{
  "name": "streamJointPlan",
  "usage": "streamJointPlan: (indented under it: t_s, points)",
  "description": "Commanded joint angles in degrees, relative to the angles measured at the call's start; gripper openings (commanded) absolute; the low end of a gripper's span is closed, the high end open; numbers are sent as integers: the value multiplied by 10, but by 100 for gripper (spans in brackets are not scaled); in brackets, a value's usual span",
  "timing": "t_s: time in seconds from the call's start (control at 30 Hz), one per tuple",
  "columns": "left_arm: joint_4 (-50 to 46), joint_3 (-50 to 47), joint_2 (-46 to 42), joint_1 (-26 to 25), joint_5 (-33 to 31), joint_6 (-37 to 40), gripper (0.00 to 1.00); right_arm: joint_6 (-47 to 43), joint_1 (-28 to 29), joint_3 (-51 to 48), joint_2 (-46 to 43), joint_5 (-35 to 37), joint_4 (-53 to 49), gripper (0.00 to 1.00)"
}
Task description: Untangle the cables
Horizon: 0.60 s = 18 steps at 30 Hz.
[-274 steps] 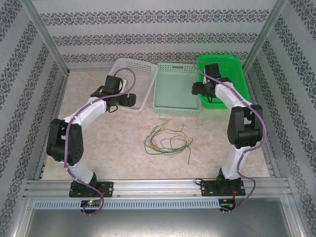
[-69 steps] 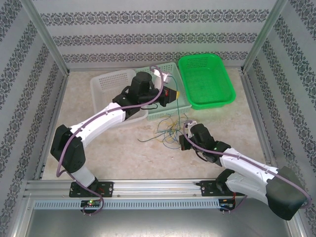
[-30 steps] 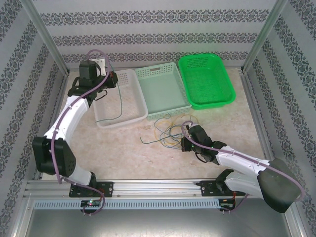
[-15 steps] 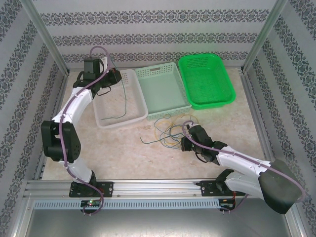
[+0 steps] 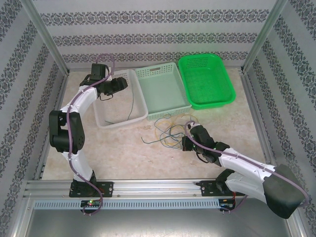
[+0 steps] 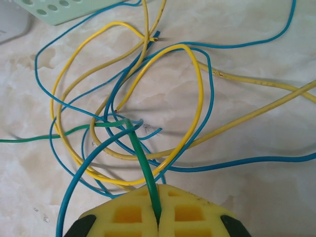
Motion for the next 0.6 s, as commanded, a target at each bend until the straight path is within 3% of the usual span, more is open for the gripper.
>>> streamJointPlan:
  t_s: [0.0, 0.13, 0.27, 0.47, 0.57]
  points:
    - [-27, -3, -35, -16, -43, 27, 100, 1, -3, -2, -23, 8, -14, 12]
    - [-25, -19, -64, -37, -69, 33, 100, -7, -3, 5, -42, 13, -41, 25]
    - [-15, -55, -104, -65, -93, 42, 100, -8, -3, 6, -59, 31, -74, 28]
    - [14, -116, -164, -116, -104, 51, 100, -4, -7, -8, -84, 43, -78, 19]
    - [28, -140, -183, -136, -96, 45, 100, -3, -9, -5, -88, 40, -85, 7]
